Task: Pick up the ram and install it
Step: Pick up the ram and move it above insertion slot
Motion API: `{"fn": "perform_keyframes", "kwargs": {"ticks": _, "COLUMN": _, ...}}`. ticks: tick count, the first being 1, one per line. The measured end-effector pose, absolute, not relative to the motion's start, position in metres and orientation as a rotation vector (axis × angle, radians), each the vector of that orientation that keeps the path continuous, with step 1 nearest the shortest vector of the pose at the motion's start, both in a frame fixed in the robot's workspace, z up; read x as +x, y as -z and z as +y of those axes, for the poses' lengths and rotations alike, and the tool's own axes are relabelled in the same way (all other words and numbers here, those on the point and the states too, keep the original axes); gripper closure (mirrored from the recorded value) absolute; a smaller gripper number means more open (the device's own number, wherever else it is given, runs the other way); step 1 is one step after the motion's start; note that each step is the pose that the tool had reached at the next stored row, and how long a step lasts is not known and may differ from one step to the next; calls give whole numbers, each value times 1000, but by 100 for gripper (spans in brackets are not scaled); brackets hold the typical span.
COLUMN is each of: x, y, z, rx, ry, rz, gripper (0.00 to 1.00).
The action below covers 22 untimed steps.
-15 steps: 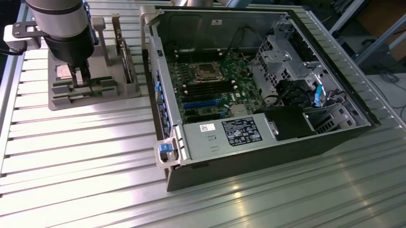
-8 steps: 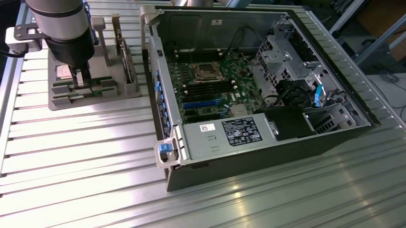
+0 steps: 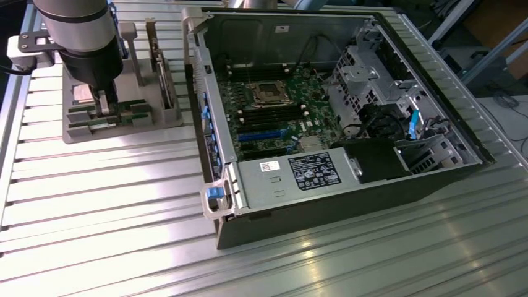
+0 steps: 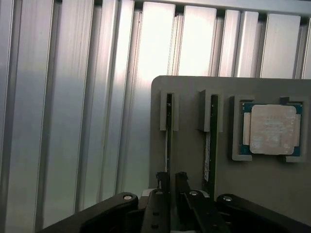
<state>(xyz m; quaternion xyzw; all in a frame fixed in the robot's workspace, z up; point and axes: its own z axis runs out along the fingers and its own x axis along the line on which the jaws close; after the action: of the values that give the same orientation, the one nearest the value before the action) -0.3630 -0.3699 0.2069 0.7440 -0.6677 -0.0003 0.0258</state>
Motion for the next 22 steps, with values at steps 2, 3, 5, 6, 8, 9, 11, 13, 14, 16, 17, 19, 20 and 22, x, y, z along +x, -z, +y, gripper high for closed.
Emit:
{"fn": "perform_keyframes", "kwargs": {"ticks": 2, "x": -363, "y": -207, "z": -370, "rx": 2300, "ry": 1, "rz": -2064, "gripper": 88}}
{"fn": "perform_keyframes", "kwargs": {"ticks": 3, "x": -363, "y": -207, "z": -370, "rx": 2300, "ry": 1, "rz": -2064, "gripper": 88}}
{"fn": "perform_keyframes", "kwargs": {"ticks": 5, "x": -363, "y": -207, "z": -370, "rx": 2300, "ry": 1, "rz": -2064, "gripper": 88}}
{"fn": "perform_keyframes", "kwargs": {"ticks": 6, "x": -363, "y": -207, "z": -370, "rx": 2300, "ry": 1, "rz": -2064, "gripper": 88}}
{"fn": "perform_keyframes", "kwargs": {"ticks": 8, "x": -363, "y": -207, "z": -370, "rx": 2300, "ry": 1, "rz": -2064, "gripper": 88}}
{"fn": "perform_keyframes", "kwargs": {"ticks": 9, "x": -363, "y": -207, "z": -370, "rx": 2300, "ry": 1, "rz": -2064, "gripper": 88}}
{"fn": "perform_keyframes", "kwargs": {"ticks": 11, "x": -363, "y": -207, "z": -370, "rx": 2300, "ry": 1, "rz": -2064, "gripper": 88}}
{"fn": "perform_keyframes", "kwargs": {"ticks": 13, "x": -363, "y": -208, "z": -370, "rx": 2300, "ry": 1, "rz": -2064, "gripper": 88}}
{"fn": "perform_keyframes", "kwargs": {"ticks": 14, "x": -363, "y": -211, "z": -370, "rx": 2300, "ry": 1, "rz": -2064, "gripper": 88}}
{"fn": "perform_keyframes", "kwargs": {"ticks": 16, "x": -363, "y": -215, "z": -370, "rx": 2300, "ry": 1, "rz": -2064, "gripper": 88}}
{"fn": "perform_keyframes", "kwargs": {"ticks": 17, "x": -363, "y": -217, "z": -370, "rx": 2300, "ry": 1, "rz": -2064, "gripper": 88}}
{"fn": "perform_keyframes", "kwargs": {"ticks": 19, "x": -363, "y": -220, "z": -370, "rx": 2300, "ry": 1, "rz": -2064, "gripper": 88}}
{"fn": "perform_keyframes", "kwargs": {"ticks": 20, "x": -363, "y": -222, "z": -370, "rx": 2300, "ry": 1, "rz": -2064, "gripper": 88}}
{"fn": "perform_keyframes", "kwargs": {"ticks": 22, "x": -363, "y": -226, "z": -370, "rx": 2300, "ry": 1, "rz": -2064, "gripper": 88}}
